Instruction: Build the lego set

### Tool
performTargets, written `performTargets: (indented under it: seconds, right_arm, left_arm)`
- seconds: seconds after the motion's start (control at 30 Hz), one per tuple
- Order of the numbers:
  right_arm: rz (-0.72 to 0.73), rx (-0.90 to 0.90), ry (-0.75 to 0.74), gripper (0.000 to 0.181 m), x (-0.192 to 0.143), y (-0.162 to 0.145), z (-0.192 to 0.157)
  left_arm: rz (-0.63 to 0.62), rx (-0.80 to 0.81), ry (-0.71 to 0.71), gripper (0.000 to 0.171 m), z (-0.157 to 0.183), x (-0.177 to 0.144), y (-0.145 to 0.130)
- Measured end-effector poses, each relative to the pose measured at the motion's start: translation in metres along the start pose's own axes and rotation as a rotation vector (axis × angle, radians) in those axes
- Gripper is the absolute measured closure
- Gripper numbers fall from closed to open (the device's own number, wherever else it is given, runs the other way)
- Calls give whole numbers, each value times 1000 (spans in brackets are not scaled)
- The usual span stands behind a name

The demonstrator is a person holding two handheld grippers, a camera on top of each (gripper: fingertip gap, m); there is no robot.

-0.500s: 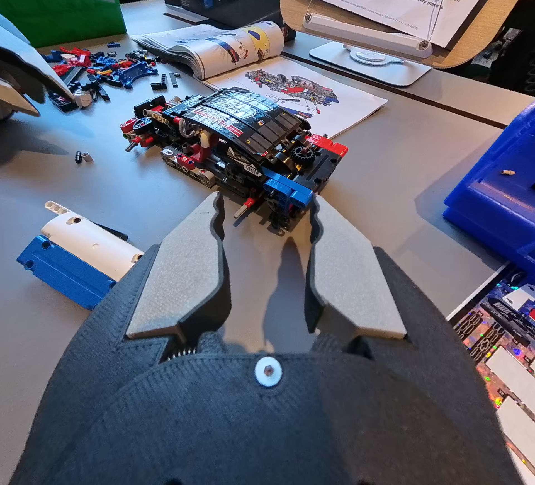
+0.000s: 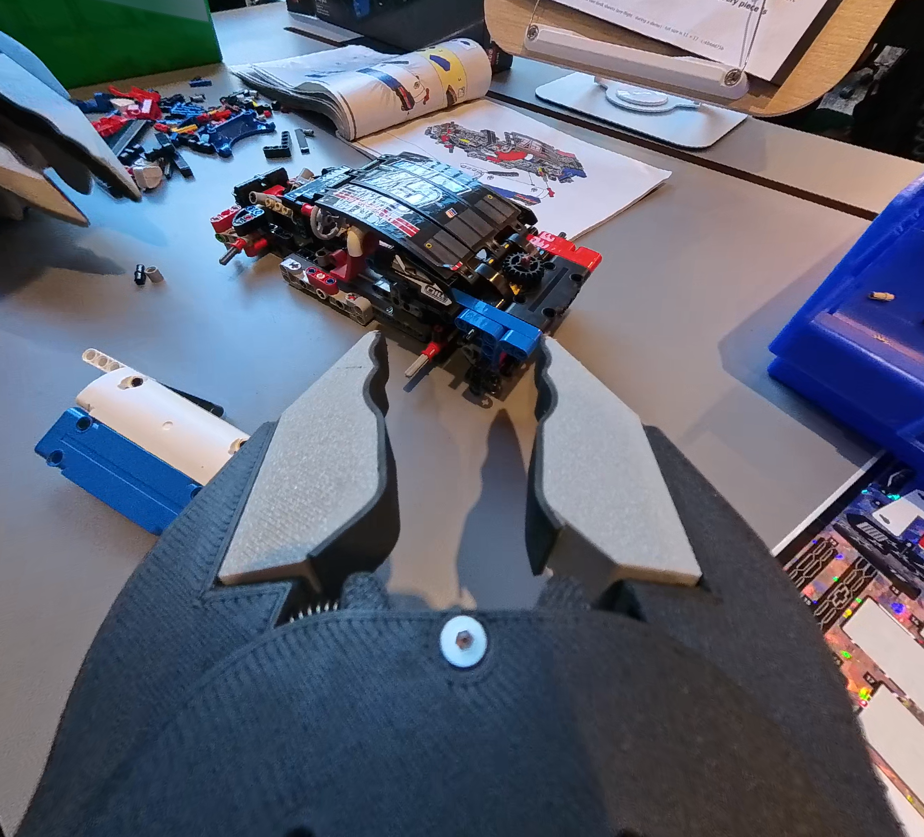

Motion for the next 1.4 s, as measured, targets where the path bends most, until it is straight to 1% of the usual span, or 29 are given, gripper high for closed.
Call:
performTargets:
  seconds: [0.17, 0.33, 0.53, 0.7, 0.77, 0.93, 1.07, 1.13, 1.2, 1.27, 1.37, 1.4]
  right_arm:
    - [1, 3, -2, 125, 0, 0, 1]
    - [-12, 1, -4, 125, 1, -1, 1]
    - [-10, -24, -17, 129, 1, -1, 0]
    - [-6, -55, -7, 126, 0, 0, -4]
    - [8, -70, -1, 125, -1, 2, -6]
    - [50, -80, 23, 125, -6, 6, -11]
    - [51, -44, 26, 124, -6, 6, -7]
    - [41, -24, 11, 123, -6, 4, -3]
    - [22, -7, -17, 123, -5, 2, 2]
    - [5, 8, -61, 122, -5, 0, 9]
    - [-20, 52, -127, 122, -5, -4, 21]
    - [-24, 69, -157, 122, -5, -5, 26]
  left_arm:
    - [-26, 32, -1, 147, 2, 4, -2]
    - [-23, 46, -1, 147, 4, 4, -2]
    - [-10, 30, -15, 149, 4, 2, -1]
    - [-5, -13, -35, 148, 0, -2, -2]
    - [-24, -15, -44, 148, 0, -3, -4]
    - [-101, 63, -56, 149, 5, 4, -5]
    - [-124, 116, 7, 150, -3, 3, -3]
    - [-70, 104, 67, 152, -15, -2, 3]
    - [25, 24, 100, 152, -27, -4, 16]
    - [125, -71, 42, 150, -29, -4, 32]
    - [209, -180, 11, 148, -35, -5, 44]
    - [262, -215, -6, 147, -36, -7, 49]
Point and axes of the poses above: each gripper's, where its closed fingertips meet, x out along the fingers, y out of its top, z = x × y across the jaws, the point moved 2 cm from there along -x, back along the fingers, and after that the axes turned 1 degree about -x, right-handed, at the moved point
